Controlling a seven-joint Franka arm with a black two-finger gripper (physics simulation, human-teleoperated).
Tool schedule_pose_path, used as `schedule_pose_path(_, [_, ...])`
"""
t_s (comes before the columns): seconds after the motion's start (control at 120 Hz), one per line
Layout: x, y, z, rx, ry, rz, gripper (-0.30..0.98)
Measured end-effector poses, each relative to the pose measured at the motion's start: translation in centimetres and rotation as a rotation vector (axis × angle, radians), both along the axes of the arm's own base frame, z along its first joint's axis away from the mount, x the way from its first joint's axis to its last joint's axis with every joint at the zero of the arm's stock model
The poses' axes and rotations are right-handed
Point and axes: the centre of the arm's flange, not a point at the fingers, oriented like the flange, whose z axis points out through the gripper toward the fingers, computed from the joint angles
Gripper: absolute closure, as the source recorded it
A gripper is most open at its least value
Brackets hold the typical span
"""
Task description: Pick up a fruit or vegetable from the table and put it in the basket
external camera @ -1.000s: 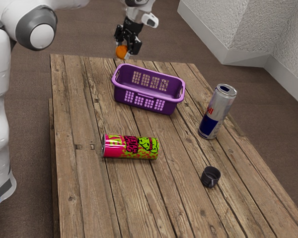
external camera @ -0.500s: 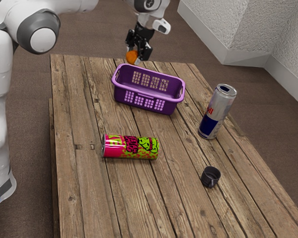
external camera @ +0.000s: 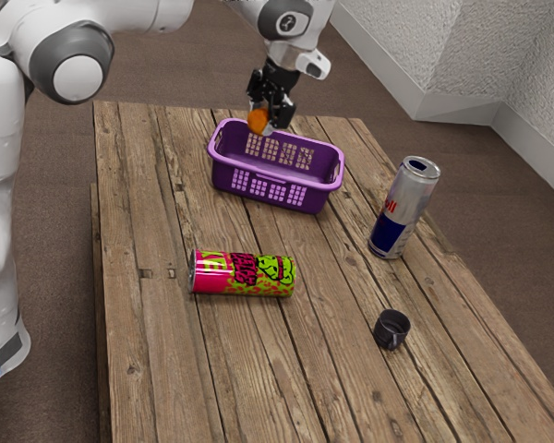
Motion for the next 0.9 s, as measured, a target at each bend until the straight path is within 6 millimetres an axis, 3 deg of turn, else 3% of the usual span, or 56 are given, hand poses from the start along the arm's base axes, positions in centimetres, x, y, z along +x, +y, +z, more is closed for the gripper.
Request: schedule_pose_path(0.9, [2.9,-0.5,-5.7,-0.019,0.005,0.011,0.33])
